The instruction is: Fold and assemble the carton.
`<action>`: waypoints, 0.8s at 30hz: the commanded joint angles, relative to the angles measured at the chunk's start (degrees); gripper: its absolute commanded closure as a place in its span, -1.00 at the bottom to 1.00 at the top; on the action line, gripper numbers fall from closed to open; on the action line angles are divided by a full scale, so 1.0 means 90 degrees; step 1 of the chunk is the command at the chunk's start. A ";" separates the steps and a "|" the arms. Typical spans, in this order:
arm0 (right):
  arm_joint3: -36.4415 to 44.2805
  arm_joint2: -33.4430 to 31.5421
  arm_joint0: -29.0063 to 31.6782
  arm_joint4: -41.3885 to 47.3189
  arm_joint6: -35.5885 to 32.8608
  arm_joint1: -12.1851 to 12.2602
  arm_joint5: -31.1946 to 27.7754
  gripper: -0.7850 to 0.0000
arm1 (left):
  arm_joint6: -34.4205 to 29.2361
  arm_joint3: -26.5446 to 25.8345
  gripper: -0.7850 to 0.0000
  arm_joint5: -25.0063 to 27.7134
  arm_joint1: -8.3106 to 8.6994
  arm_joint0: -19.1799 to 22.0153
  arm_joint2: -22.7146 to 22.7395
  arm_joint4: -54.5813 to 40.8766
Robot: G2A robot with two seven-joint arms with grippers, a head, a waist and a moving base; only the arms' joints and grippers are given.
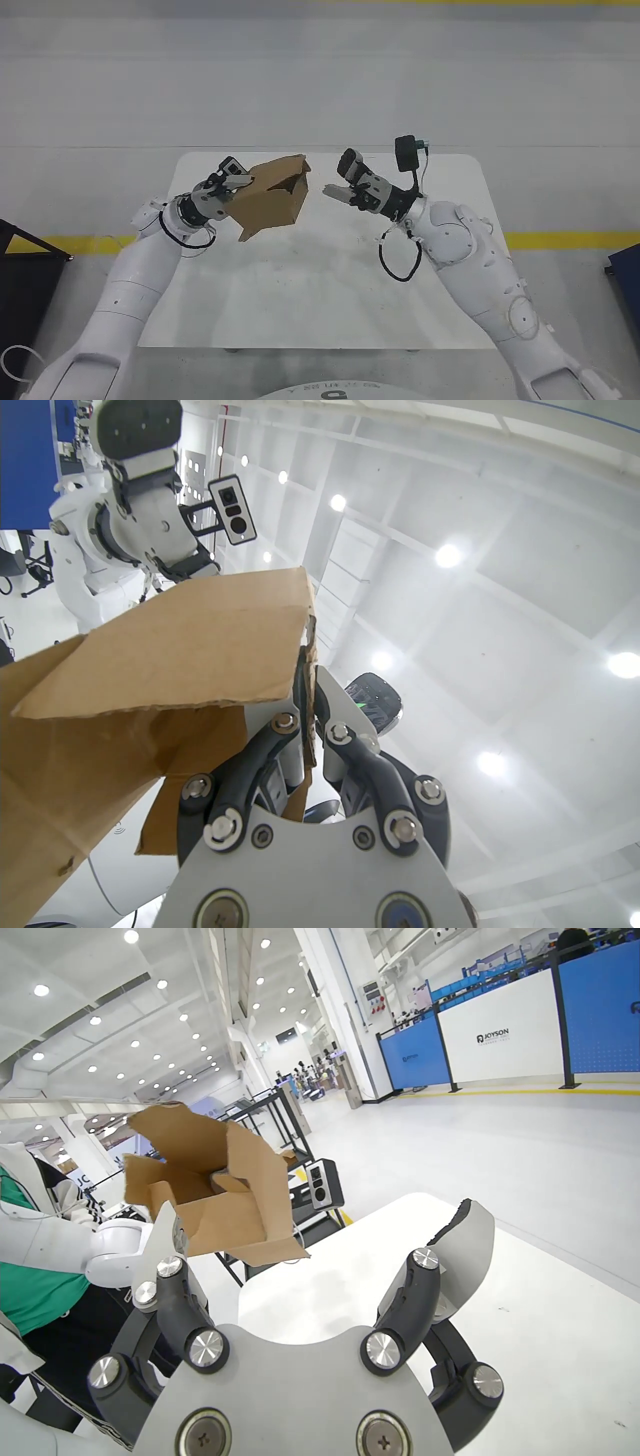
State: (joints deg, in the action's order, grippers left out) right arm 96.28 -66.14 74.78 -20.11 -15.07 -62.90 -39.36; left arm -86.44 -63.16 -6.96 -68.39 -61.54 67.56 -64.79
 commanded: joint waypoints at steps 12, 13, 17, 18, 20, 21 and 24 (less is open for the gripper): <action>0.0542 0.0225 0.0101 -0.0934 -0.0251 -0.0025 0.0395 -1.00 | 0.0189 -0.0015 1.00 0.0304 -0.0012 -0.0032 -0.0050 0.0394; 0.0547 0.0233 0.0092 -0.0989 -0.0216 -0.0032 0.0443 -1.00 | 0.0192 -0.0009 1.00 0.0319 -0.0013 -0.0031 -0.0051 0.0410; 0.0515 0.0268 0.0069 -0.1146 -0.0114 -0.0056 0.0659 -1.00 | 0.0173 -0.0011 1.00 0.0317 -0.0019 -0.0039 -0.0058 0.0416; 0.0499 0.0275 0.0064 -0.1179 -0.0088 -0.0062 0.0721 -1.00 | 0.0168 -0.0015 1.00 0.0313 -0.0019 -0.0041 -0.0059 0.0425; 0.0461 0.0281 0.0045 -0.1256 -0.0028 -0.0075 0.0868 -1.00 | 0.0144 -0.0033 1.00 0.0306 -0.0020 -0.0048 -0.0063 0.0436; 0.0444 0.0293 0.0038 -0.1292 0.0001 -0.0083 0.0934 -1.00 | 0.0129 -0.0044 1.00 0.0306 -0.0019 -0.0049 -0.0065 0.0453; 0.0400 0.0341 0.0009 -0.1377 0.0026 -0.0105 0.1104 -1.00 | 0.0082 -0.0080 1.00 0.0277 -0.0020 -0.0057 -0.0079 0.0479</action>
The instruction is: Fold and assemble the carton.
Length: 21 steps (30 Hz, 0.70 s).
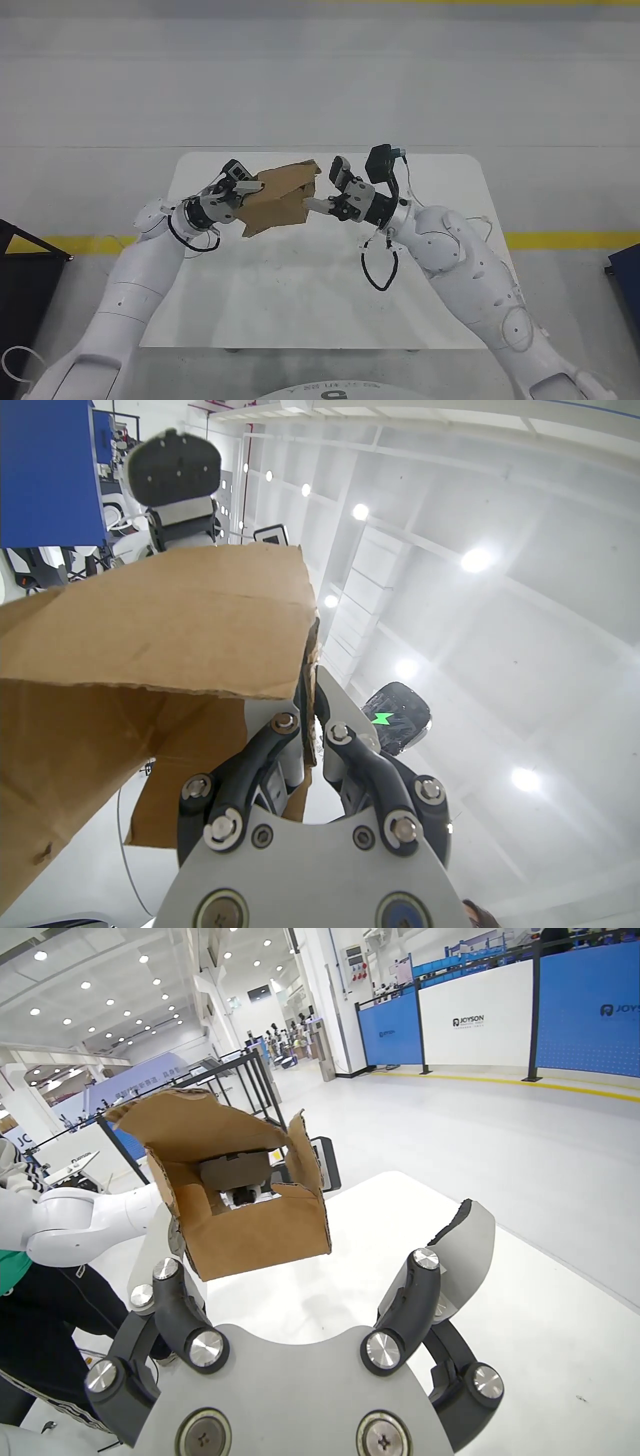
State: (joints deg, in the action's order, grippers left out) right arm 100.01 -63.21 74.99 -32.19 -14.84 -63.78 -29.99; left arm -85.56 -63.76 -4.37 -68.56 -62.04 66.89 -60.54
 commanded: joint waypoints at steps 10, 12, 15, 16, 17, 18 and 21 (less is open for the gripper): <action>-0.0073 0.0236 -0.0113 -0.0230 -0.0045 -0.0072 0.0209 -1.00 | -0.0099 -0.0061 1.00 -0.0087 -0.0006 -0.0053 0.0011 -0.0086; -0.0063 0.0237 -0.0101 -0.0201 0.0022 -0.0079 0.0152 -1.00 | -0.0127 -0.0039 1.00 -0.0149 -0.0009 -0.0074 0.0028 -0.0190; -0.0074 0.0067 -0.0051 -0.0006 0.0226 -0.0070 0.0011 -1.00 | -0.0178 0.0003 1.00 -0.0205 -0.0013 -0.0088 0.0054 -0.0300; -0.0086 -0.0013 -0.0020 0.0135 0.0304 -0.0065 -0.0055 -1.00 | -0.0192 0.0013 1.00 -0.0211 -0.0013 -0.0091 0.0063 -0.0317; -0.0113 -0.0100 0.0001 0.0257 0.0352 -0.0057 -0.0105 -1.00 | -0.0207 0.0024 1.00 -0.0223 -0.0013 -0.0099 0.0069 -0.0340; -0.0148 -0.0190 0.0010 0.0358 0.0400 -0.0051 -0.0136 -1.00 | -0.0234 0.0029 1.00 -0.0250 -0.0015 -0.0109 0.0071 -0.0376; -0.0338 -0.0387 -0.0020 0.0608 0.0489 -0.0046 -0.0074 -1.00 | -0.0264 0.0034 1.00 -0.0269 -0.0016 -0.0123 0.0077 -0.0388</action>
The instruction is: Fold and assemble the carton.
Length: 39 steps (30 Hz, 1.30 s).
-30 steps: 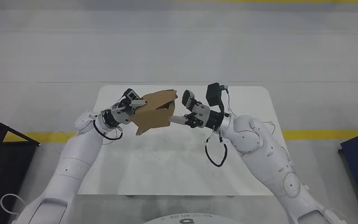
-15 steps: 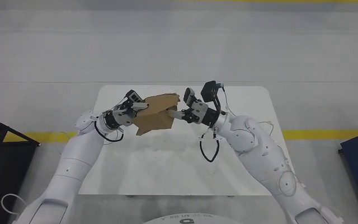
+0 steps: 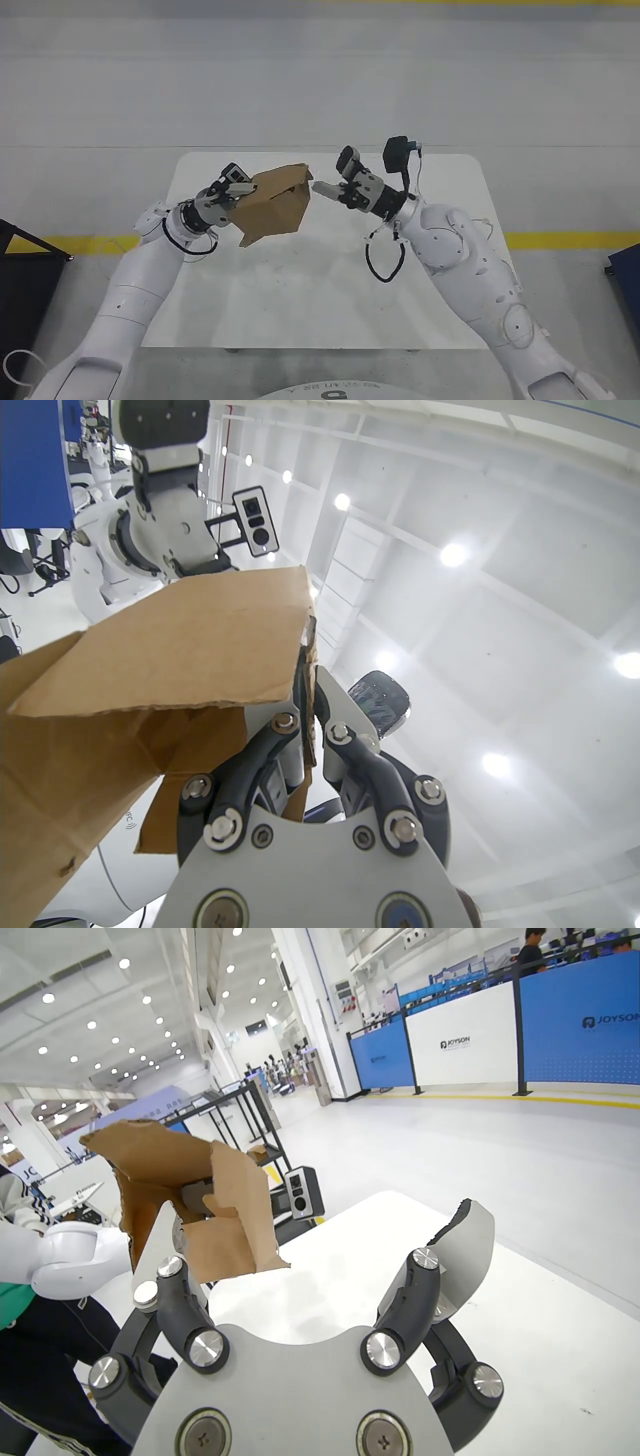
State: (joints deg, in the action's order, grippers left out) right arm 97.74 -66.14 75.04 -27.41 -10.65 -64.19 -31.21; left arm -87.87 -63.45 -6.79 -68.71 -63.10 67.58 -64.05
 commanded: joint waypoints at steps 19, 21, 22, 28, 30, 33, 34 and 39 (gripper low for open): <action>-0.0311 0.0522 -0.0408 -0.0491 -0.0624 -0.0119 -0.0071 -1.00 | 0.0054 -0.0082 1.00 -0.0011 -0.0021 -0.0084 -0.0051 0.0052; -0.0318 0.0593 -0.0425 -0.0624 -0.0623 -0.0135 0.0001 -1.00 | 0.0046 -0.0103 1.00 -0.0008 -0.0024 -0.0094 -0.0056 0.0056; -0.0332 0.0626 -0.0440 -0.0645 -0.0620 -0.0144 0.0020 -1.00 | 0.0041 -0.0110 1.00 -0.0008 -0.0025 -0.0101 -0.0060 0.0061; -0.0390 0.0711 -0.0500 -0.0714 -0.0558 -0.0183 0.0106 -1.00 | 0.0046 -0.0116 1.00 0.0000 -0.0027 -0.0131 -0.0058 0.0072; -0.0396 0.0625 -0.0452 -0.0465 -0.0450 -0.0180 -0.0018 -1.00 | 0.0053 -0.0099 1.00 0.0011 -0.0030 -0.0140 -0.0052 0.0058; -0.0350 0.0349 -0.0295 -0.0112 -0.0173 -0.0149 -0.0281 -1.00 | 0.0097 -0.0071 1.00 0.0081 -0.0035 -0.0157 -0.0022 0.0005; -0.0316 0.0234 -0.0206 -0.0064 -0.0043 -0.0133 -0.0360 -1.00 | 0.0143 -0.0060 1.00 0.0123 -0.0038 -0.0169 -0.0005 -0.0022; 0.0136 -0.0152 0.0346 -0.0204 0.0411 -0.0059 -0.0974 -1.00 | 0.0269 -0.0029 1.00 0.0215 -0.0045 -0.0192 0.0041 -0.0050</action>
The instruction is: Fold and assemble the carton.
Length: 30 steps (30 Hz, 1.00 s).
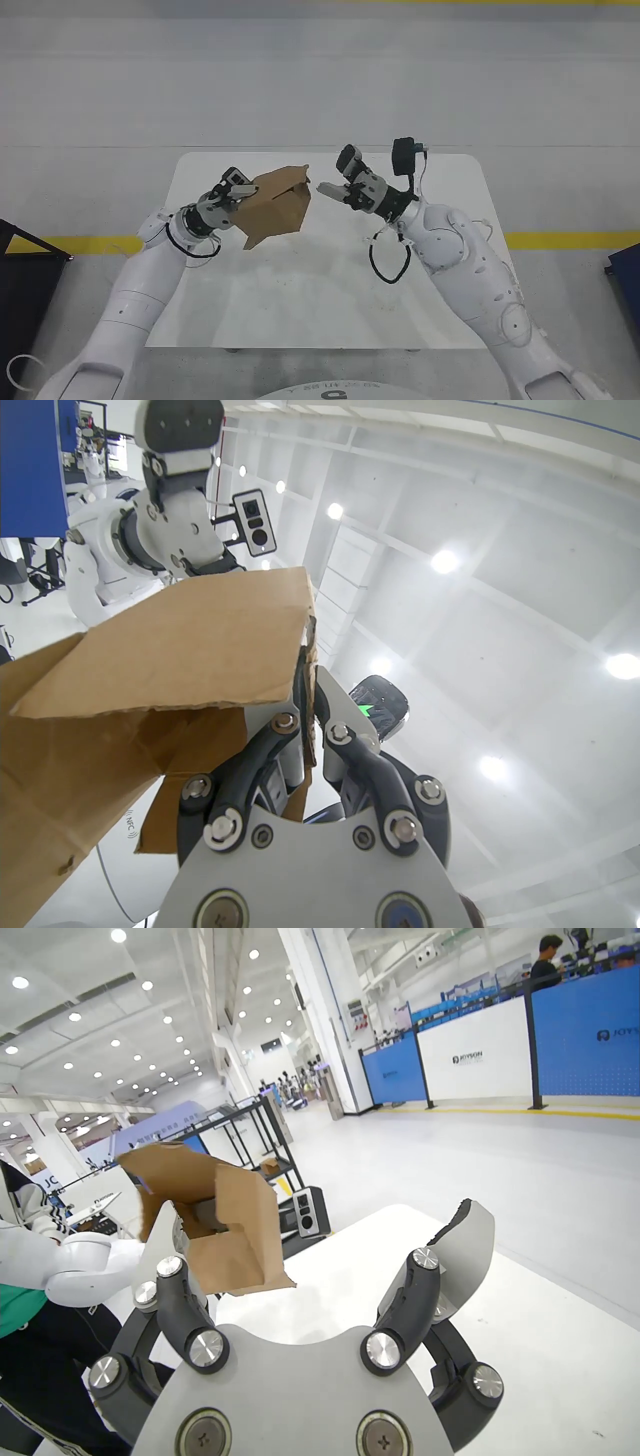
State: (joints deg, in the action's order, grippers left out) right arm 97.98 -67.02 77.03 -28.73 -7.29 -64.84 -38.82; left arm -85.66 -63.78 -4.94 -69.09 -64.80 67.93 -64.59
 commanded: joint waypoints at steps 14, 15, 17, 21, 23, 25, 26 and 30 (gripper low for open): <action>0.0769 0.0072 0.0400 -0.1533 0.0249 -0.0008 0.0265 -0.98 | 0.0082 -0.0027 1.00 0.0154 -0.0007 0.0025 -0.0028 0.0316; 0.0817 0.0078 0.0430 -0.1723 0.0348 -0.0013 0.0325 -0.83 | 0.0093 -0.0025 1.00 0.0281 -0.0007 0.0028 -0.0010 0.0356; 0.0871 0.0114 0.0493 -0.1981 0.0511 -0.0022 0.0401 0.00 | 0.0025 0.0015 1.00 0.0315 -0.0024 0.0043 -0.0046 0.0306; 0.0912 0.0151 0.0538 -0.2217 0.0689 -0.0034 0.0441 0.26 | 0.0001 0.0035 1.00 0.0278 -0.0032 0.0022 -0.0072 0.0310; 0.0942 0.0169 0.0555 -0.2296 0.0729 -0.0039 0.0452 0.27 | 0.0027 0.0010 1.00 0.0223 -0.0033 0.0004 -0.0066 0.0274; 0.0967 0.0182 0.0564 -0.2375 0.0750 -0.0042 0.0481 0.33 | 0.0051 -0.0014 1.00 0.0181 -0.0034 -0.0009 -0.0060 0.0258; 0.0974 0.0193 0.0567 -0.2399 0.0761 -0.0046 0.0498 0.36 | 0.0056 -0.0025 1.00 0.0177 -0.0034 -0.0015 -0.0056 0.0261; 0.0955 0.0259 0.0551 -0.2497 0.0765 -0.0062 0.0568 0.37 | 0.0067 -0.0056 1.00 0.0119 -0.0033 -0.0020 -0.0035 0.0231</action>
State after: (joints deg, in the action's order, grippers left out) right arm 106.67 -64.88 82.03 -51.06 -0.37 -65.36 -33.80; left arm -85.07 -64.23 -3.78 -69.39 -64.98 67.55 -62.41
